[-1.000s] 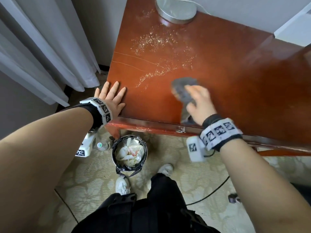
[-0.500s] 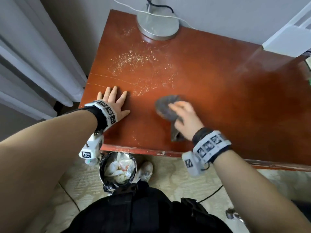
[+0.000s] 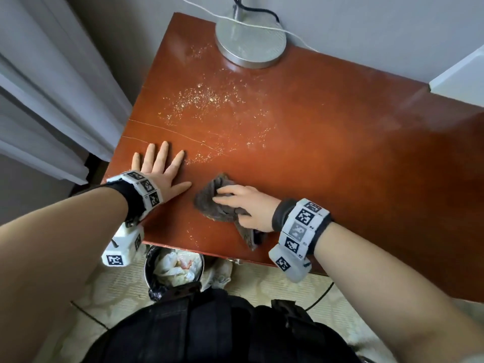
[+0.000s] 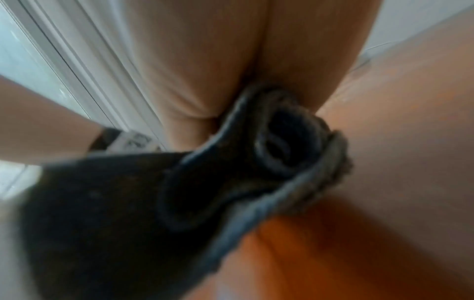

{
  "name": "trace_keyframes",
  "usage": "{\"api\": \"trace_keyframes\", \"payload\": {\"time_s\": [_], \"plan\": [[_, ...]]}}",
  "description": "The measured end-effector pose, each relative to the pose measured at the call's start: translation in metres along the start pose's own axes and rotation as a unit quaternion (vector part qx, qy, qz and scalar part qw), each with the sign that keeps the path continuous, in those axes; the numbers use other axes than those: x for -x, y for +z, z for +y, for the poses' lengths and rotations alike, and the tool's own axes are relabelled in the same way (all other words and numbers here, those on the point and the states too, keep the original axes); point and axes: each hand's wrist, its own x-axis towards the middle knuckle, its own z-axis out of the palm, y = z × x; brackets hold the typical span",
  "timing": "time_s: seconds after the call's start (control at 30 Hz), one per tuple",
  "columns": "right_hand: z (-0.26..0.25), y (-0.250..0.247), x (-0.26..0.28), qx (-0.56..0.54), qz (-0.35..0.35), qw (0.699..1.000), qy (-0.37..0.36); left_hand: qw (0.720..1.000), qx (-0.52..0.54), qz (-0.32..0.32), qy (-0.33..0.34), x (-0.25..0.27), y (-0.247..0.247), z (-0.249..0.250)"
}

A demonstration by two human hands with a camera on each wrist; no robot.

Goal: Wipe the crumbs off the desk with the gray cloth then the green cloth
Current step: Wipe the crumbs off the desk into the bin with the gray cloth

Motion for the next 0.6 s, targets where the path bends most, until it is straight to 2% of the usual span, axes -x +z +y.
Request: {"api": "trace_keyframes", "payload": {"time_s": [0.03, 0.07, 0.13, 0.2, 0.23, 0.3, 0.33, 0.37, 0.43, 0.53, 0.6], "plan": [[0.001, -0.009, 0.004, -0.01, -0.009, 1.0, -0.022, 1.0, 0.003, -0.002, 0.002, 0.001, 0.0, 0.0], [0.008, -0.021, 0.008, -0.028, 0.015, 0.999, -0.028, 1.0, 0.004, -0.001, 0.004, 0.001, 0.0, 0.0], [0.034, -0.049, 0.015, -0.061, 0.136, 0.989, 0.027, 1.0, 0.003, 0.001, 0.007, 0.001, -0.002, 0.0], [0.071, -0.072, 0.013, -0.081, 0.262, 0.946, 0.175, 1.0, 0.004, -0.002, 0.008, 0.002, -0.002, -0.001], [0.087, -0.079, 0.008, -0.091, 0.294, 0.913, 0.266, 1.0, 0.003, -0.004, 0.008, 0.002, -0.002, -0.001], [0.104, -0.082, -0.007, -0.097, 0.279, 0.865, 0.407, 1.0, 0.001, -0.003, 0.009, 0.001, -0.001, -0.001], [0.105, -0.08, -0.016, -0.089, 0.264, 0.858, 0.431, 1.0, 0.001, -0.003, 0.011, 0.001, -0.001, -0.002], [0.102, -0.076, -0.024, -0.073, 0.254, 0.864, 0.429, 1.0, 0.001, -0.004, 0.014, 0.0, -0.001, -0.003], [0.087, -0.066, -0.034, -0.019, 0.239, 0.902, 0.36, 1.0, 0.001, -0.009, 0.023, 0.001, -0.001, -0.006], [0.046, -0.044, -0.038, 0.054, 0.185, 0.967, 0.166, 1.0, -0.001, -0.014, 0.021, 0.007, 0.003, -0.017], [0.011, -0.021, -0.035, 0.063, 0.094, 0.992, 0.052, 1.0, -0.005, -0.018, 0.013, 0.016, 0.009, -0.028]]}}
